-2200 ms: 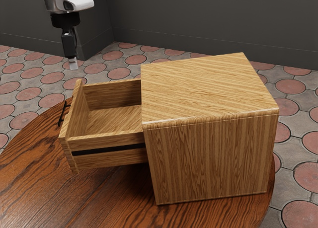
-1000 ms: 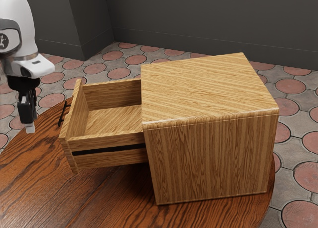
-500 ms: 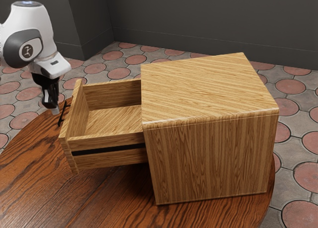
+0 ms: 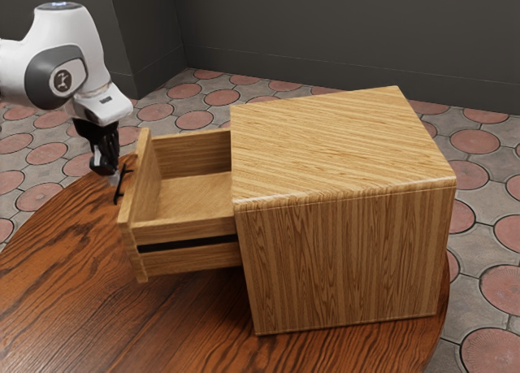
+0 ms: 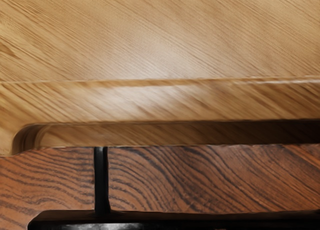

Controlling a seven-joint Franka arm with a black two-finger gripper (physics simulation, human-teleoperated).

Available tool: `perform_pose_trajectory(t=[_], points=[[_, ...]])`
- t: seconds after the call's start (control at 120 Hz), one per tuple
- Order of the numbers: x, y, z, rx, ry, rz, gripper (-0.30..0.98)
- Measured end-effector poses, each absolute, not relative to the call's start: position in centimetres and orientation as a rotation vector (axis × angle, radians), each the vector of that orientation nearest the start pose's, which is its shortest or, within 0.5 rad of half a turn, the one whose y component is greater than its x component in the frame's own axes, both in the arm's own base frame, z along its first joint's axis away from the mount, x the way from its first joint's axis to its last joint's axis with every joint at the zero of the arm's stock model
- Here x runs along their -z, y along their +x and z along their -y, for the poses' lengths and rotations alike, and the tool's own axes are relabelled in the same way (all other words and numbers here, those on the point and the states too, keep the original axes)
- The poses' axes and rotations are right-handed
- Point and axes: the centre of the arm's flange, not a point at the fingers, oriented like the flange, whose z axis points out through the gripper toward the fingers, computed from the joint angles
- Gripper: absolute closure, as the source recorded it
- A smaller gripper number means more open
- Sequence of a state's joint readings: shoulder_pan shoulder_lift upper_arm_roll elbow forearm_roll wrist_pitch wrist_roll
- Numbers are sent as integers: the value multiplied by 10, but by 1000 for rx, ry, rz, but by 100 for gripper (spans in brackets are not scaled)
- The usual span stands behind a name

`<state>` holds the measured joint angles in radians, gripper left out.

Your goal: Push the drawer handle with one arm to close the drawer

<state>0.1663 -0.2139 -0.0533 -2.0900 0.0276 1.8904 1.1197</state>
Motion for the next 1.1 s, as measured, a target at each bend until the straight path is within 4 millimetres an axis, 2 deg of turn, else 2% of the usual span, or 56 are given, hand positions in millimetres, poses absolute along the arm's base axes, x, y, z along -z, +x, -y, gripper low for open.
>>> perform_pose_trajectory(t=[0.4, 0.608, 0.725, 1.1], points=[[-510, 508, -25, 17, -2717, -1589, 79], [-516, 517, -4, 51, -2703, -1627, 78], [-513, 526, 1, 59, -2718, -1631, 79], [-508, 565, 40, 107, -2753, -1665, 78]])
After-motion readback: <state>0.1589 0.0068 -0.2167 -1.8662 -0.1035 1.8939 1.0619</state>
